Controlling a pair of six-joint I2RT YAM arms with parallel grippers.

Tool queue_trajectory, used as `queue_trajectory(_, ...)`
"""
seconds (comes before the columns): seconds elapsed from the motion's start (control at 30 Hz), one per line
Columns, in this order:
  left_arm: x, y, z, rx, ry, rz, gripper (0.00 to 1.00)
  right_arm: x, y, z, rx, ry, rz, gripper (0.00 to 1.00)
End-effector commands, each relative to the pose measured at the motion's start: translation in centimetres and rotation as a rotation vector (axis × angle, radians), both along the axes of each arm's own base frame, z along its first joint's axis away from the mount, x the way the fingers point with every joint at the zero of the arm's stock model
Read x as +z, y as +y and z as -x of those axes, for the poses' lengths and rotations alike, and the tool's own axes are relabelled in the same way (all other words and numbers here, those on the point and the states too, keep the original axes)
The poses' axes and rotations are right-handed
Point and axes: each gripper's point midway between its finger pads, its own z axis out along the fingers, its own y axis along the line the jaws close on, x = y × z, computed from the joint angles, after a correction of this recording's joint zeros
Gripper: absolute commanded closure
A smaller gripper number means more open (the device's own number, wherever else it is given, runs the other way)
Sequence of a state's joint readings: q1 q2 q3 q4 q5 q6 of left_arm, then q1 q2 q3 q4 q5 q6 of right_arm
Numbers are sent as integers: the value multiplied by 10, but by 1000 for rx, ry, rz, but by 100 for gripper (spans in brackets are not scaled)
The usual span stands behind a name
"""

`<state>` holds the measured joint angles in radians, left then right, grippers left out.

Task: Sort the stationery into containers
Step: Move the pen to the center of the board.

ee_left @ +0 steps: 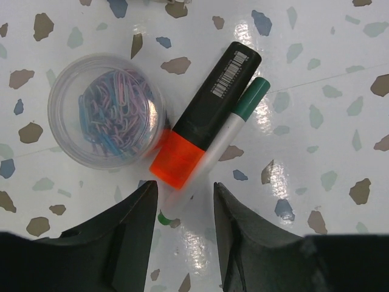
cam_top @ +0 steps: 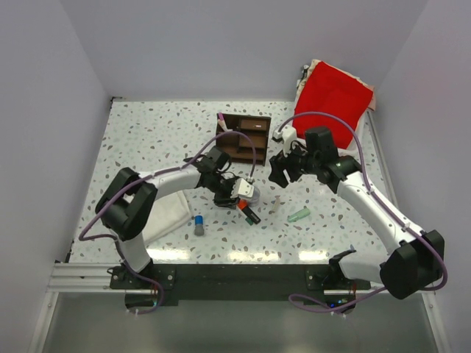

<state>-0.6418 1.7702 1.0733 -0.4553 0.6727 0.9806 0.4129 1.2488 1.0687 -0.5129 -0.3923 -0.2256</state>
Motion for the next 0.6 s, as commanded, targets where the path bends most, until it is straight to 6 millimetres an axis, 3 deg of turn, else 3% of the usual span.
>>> queue_trajectory(0.0, -6, -7, -12, -15, -24, 5, 54, 3, -4, 2, -6, -32, 0, 33)
queue_trajectory(0.27, -15, 0, -5, 1, 24, -34, 50, 6, -11, -1, -19, -51, 15, 32)
queue_trajectory(0.57, -16, 25, 32, 20, 70, -50, 51, 4, -8, -1, -17, -38, -1, 32)
